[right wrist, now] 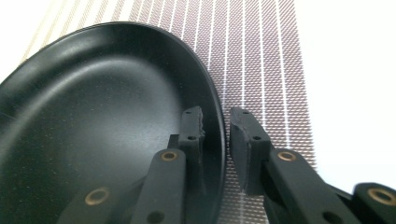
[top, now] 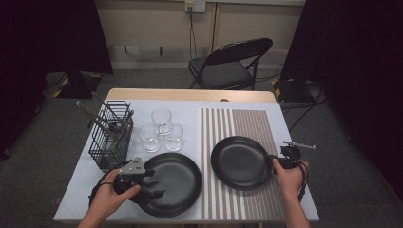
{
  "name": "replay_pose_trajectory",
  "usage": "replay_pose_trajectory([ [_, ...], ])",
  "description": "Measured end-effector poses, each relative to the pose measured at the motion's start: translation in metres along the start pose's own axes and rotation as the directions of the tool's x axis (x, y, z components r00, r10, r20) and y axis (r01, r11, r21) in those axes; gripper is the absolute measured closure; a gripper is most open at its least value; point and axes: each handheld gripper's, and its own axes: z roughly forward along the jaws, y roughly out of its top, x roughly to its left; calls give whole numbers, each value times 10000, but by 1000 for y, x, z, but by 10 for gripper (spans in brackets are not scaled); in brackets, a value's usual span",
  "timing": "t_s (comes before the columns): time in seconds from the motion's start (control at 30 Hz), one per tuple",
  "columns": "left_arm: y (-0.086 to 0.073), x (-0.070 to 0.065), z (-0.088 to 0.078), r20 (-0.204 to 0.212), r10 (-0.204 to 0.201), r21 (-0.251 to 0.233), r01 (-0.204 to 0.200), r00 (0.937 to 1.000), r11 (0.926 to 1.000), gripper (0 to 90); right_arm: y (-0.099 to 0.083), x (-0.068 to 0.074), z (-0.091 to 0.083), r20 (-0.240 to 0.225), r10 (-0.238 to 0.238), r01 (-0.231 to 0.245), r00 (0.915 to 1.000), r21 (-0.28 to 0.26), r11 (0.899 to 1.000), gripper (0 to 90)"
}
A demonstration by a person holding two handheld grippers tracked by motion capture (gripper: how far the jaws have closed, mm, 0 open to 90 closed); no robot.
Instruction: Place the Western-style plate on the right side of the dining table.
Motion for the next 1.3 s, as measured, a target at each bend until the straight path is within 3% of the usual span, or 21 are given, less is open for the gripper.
replay_pose_trajectory([
  [0.23, 0, 1, -4, -121, -86, -112, 85, 9999, 9999, 169, 0, -2, -4, -12, 12, -13, 10000, -143, 9999, 693],
  [0.37, 0, 2, -5, -131, -272, -96, 270, 9995, 9996, 163, 3, 1, -7, -123, -257, 254, 9996, -260, 9993, 632],
  [0.67, 2, 3, -8, -250, -250, 18, 251, 9994, 9997, 169, 5, 14, -10, -467, -920, 901, 9947, -408, 9951, 485],
  [0.9, 2, 6, -11, -384, -370, 48, 372, 9986, 9993, 169, 6, 17, -10, -525, -1498, 1471, 9873, -516, 9878, 381],
  [1.1, 2, 9, -13, -466, -428, 178, 436, 9980, 9989, 170, 6, 24, -9, -672, -1935, 1923, 9788, -248, 9810, 320],
  [1.3, 4, 12, -17, -533, -498, 139, 506, 9973, 9986, 170, 7, 29, -7, -1173, -2085, 2056, 9710, -364, 9780, 271],
])
